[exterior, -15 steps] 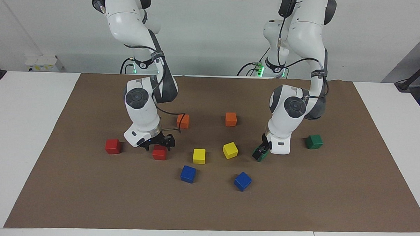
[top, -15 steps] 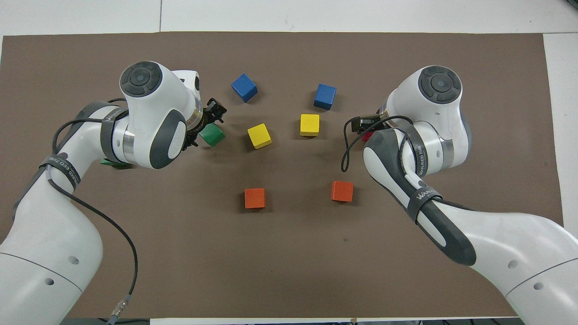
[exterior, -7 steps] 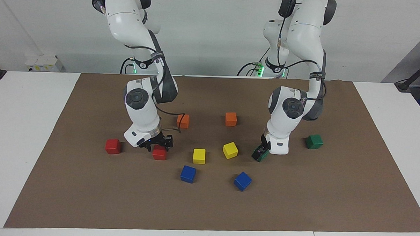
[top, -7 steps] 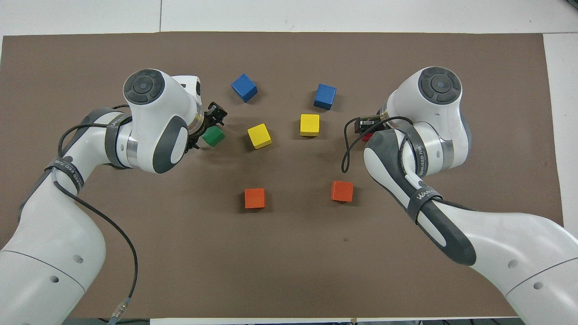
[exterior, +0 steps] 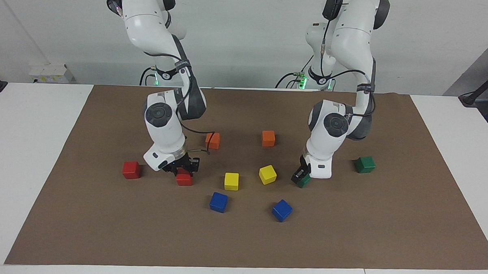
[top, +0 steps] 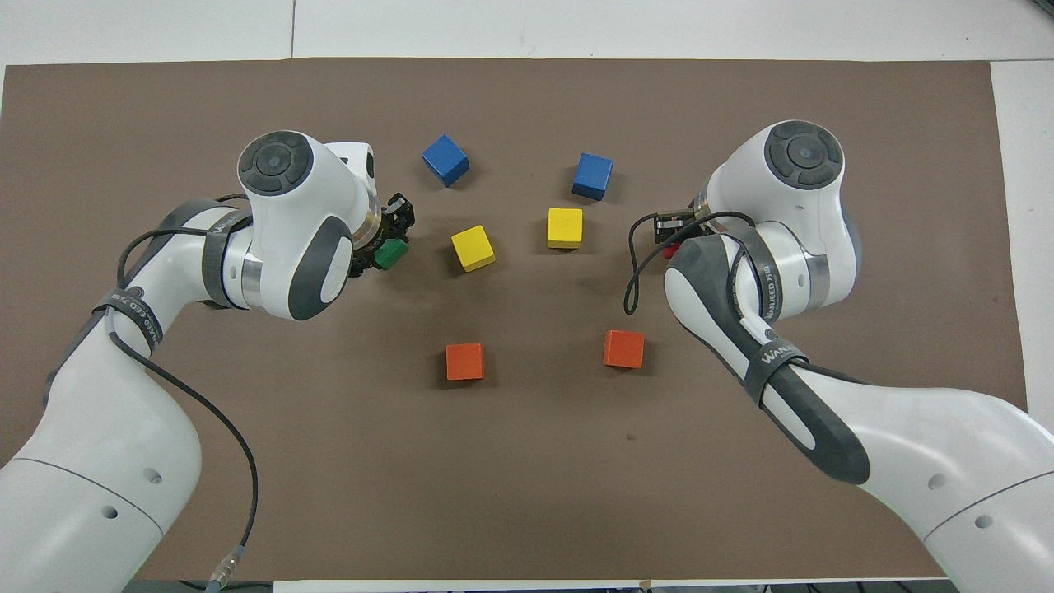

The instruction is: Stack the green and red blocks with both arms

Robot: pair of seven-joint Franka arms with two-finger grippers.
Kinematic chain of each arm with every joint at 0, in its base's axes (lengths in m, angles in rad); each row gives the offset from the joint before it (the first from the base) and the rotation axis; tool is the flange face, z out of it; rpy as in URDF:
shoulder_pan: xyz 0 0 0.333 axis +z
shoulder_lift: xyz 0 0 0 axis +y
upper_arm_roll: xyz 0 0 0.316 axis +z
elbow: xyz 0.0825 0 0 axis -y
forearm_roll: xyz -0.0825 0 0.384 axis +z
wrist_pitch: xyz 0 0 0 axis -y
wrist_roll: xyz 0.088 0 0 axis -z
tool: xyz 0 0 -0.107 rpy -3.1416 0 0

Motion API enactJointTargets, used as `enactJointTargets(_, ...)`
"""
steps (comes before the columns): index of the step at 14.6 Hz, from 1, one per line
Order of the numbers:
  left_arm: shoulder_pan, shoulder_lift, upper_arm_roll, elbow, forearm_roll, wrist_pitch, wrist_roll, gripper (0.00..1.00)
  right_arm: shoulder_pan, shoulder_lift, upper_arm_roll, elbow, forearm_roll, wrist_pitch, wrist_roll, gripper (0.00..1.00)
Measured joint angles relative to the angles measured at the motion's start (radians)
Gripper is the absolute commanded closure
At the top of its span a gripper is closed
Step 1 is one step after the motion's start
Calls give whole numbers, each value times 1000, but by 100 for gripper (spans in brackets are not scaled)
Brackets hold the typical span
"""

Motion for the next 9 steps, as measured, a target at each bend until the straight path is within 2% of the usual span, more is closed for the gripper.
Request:
enactJointTargets(4, 10, -8, 8, 65, 64, -158, 70, 100, -54, -46, -11, 64, -36, -145, -80, 100)
enactJointTargets(6, 52, -40, 14, 73, 66, -231, 207, 100, -126, -88, -11, 71, -40, -185, -198, 100)
enactJointTargets(9, 172, -122, 17, 64, 61, -333, 477, 100, -203, -152, -12, 62, -40, -225, -327, 100)
